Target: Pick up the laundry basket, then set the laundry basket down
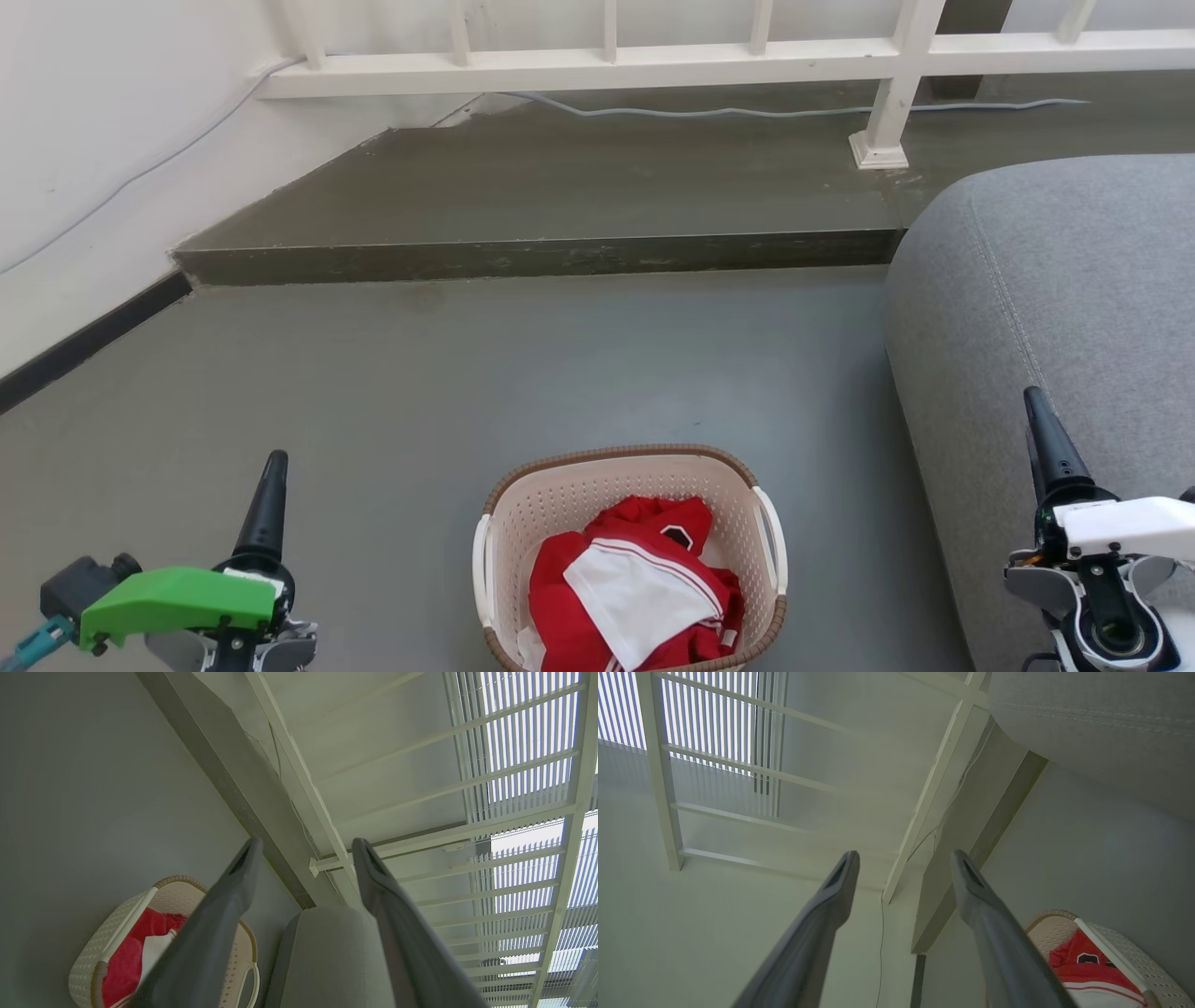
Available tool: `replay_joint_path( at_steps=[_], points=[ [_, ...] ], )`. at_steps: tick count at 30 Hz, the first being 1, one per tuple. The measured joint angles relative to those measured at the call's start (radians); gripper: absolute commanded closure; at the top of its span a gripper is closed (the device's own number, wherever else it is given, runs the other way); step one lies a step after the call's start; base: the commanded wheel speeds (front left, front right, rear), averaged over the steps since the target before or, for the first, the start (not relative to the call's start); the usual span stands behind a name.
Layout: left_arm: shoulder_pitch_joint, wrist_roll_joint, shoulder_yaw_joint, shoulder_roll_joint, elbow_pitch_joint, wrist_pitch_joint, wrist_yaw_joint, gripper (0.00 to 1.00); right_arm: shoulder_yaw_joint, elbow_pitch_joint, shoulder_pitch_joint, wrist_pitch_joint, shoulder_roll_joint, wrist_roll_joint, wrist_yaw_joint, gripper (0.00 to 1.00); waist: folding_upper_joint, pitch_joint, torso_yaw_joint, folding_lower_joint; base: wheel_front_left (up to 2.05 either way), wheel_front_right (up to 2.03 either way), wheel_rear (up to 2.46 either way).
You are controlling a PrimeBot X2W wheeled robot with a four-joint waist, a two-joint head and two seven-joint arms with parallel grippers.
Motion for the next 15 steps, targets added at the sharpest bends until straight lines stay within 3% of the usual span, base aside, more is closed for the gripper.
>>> replay_joint_path(
  at_steps=[15],
  points=[
    [-0.030, 0.296, -0.052, 0.028, -0.037, -0.046, 0.067, 0.00, 0.068, -0.042, -0.013, -0.048, -0.032, -0.311, -0.040, 0.00, 0.0000, -0.003, 0.005, 0.0000, 0.00, 0.00, 0.00]
  ],
)
